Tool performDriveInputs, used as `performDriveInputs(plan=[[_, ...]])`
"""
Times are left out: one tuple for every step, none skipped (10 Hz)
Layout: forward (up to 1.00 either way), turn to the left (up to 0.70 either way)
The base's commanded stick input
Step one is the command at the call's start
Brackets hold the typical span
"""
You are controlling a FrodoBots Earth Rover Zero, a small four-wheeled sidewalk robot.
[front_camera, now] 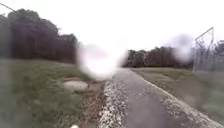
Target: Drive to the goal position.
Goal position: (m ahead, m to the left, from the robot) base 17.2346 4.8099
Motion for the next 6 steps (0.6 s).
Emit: performDriveInputs(plan=[[0.7,-0.35],[0.7,-0.3],[0.7,-0.25],[0.7,0.0],[0.7,0.0],[0.7,0.0]])
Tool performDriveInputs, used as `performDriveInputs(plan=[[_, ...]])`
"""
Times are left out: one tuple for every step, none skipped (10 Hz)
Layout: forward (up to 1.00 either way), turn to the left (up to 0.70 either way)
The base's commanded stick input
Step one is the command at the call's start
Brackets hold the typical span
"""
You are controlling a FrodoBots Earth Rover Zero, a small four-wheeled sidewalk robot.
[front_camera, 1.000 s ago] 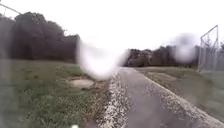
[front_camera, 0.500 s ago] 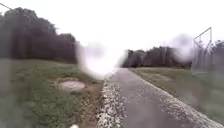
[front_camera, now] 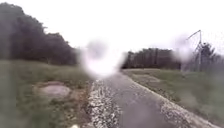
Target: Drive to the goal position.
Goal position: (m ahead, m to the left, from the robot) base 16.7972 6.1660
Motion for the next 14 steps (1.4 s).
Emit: performDriveInputs(plan=[[0.7,0.0],[0.7,0.0],[0.7,0.0],[0.7,0.0],[0.7,0.0],[0.7,0.0],[0.7,0.0],[0.7,0.0],[0.7,0.0],[0.7,0.0],[0.7,0.0],[0.7,0.15],[0.7,0.27],[0.7,0.35]])
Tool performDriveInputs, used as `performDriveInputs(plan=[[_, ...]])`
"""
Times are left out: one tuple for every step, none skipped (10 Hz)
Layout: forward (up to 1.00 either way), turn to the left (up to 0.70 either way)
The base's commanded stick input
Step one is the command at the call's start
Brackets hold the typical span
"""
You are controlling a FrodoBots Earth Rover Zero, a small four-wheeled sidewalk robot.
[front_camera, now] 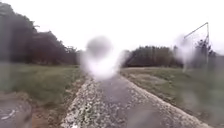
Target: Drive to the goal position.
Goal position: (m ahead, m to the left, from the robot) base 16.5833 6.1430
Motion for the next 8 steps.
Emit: performDriveInputs(plan=[[0.7,0.35],[0.7,0.28],[0.7,0.13],[0.7,0.0],[0.7,0.0],[0.7,0.0],[0.7,0.0],[0.7,0.0]])
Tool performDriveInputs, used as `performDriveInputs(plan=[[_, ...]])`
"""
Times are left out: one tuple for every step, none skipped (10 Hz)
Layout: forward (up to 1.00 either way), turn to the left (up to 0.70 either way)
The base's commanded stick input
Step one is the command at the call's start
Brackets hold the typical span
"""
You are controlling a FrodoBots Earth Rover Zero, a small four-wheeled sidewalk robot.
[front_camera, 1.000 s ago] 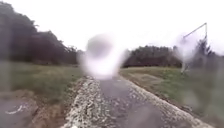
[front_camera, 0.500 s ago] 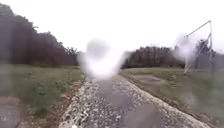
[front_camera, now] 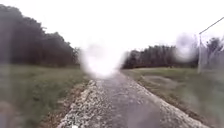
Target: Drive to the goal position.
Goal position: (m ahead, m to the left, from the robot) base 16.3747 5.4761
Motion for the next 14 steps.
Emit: performDriveInputs(plan=[[0.7,0.0],[0.7,0.0],[0.7,0.0],[0.7,0.0],[0.7,0.0],[0.7,0.0],[0.7,0.0],[0.7,0.0],[0.7,0.0],[0.7,0.0],[0.7,0.0],[0.7,0.0],[0.7,0.0],[0.7,0.0]])
